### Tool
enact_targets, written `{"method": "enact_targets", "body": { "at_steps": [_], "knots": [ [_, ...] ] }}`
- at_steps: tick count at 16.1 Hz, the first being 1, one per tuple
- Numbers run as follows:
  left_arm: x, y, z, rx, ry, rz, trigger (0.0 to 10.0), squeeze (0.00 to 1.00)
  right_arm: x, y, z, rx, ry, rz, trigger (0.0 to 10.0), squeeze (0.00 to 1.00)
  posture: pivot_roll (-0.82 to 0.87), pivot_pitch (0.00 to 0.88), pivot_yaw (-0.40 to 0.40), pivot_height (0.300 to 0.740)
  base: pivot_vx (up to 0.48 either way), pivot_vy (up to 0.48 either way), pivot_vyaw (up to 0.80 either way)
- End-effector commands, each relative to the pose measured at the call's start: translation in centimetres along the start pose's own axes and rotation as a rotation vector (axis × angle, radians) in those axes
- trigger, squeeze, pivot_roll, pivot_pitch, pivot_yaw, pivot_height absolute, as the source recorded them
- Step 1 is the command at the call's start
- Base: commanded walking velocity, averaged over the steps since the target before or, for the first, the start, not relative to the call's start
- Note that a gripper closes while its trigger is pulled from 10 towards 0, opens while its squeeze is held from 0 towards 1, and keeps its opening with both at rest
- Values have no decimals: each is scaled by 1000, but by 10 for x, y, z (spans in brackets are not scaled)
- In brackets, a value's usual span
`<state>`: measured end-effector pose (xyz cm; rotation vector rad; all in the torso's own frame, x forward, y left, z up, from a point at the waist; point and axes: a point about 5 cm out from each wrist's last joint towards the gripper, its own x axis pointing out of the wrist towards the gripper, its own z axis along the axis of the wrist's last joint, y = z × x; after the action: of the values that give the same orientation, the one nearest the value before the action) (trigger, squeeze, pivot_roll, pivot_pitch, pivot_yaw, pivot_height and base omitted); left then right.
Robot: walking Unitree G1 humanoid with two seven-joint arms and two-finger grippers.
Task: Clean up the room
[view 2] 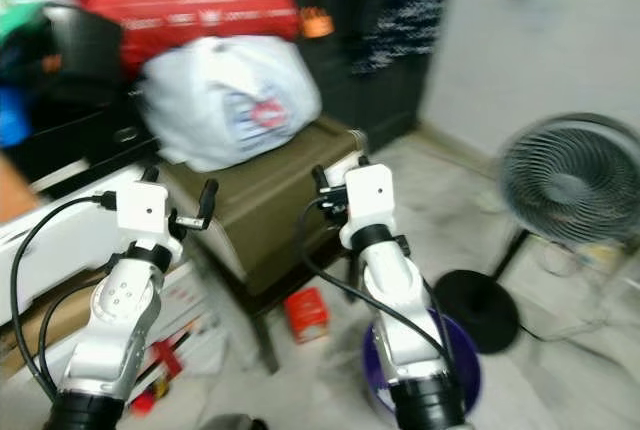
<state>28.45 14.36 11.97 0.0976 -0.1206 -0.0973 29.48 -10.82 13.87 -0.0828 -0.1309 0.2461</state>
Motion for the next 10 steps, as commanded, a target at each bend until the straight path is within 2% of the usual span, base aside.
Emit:
{"method": "enact_targets", "body": {
  "at_steps": [1,6,10],
  "knots": [
    [1,2,1,5,0,7,10000,0,-2,-1,0,2,-3,1,10000,0,-19,0,24,740,0,0,788],
    [2,-1,2,4,-5,-17,10000,0,2,2,2,4,-13,22,10000,0,-18,0,19,740,0,0,794],
    [1,0,-2,9,28,8,10000,0,1,3,2,2,-12,39,10000,0,-12,0,10,740,0,0,794]
  ]
}}
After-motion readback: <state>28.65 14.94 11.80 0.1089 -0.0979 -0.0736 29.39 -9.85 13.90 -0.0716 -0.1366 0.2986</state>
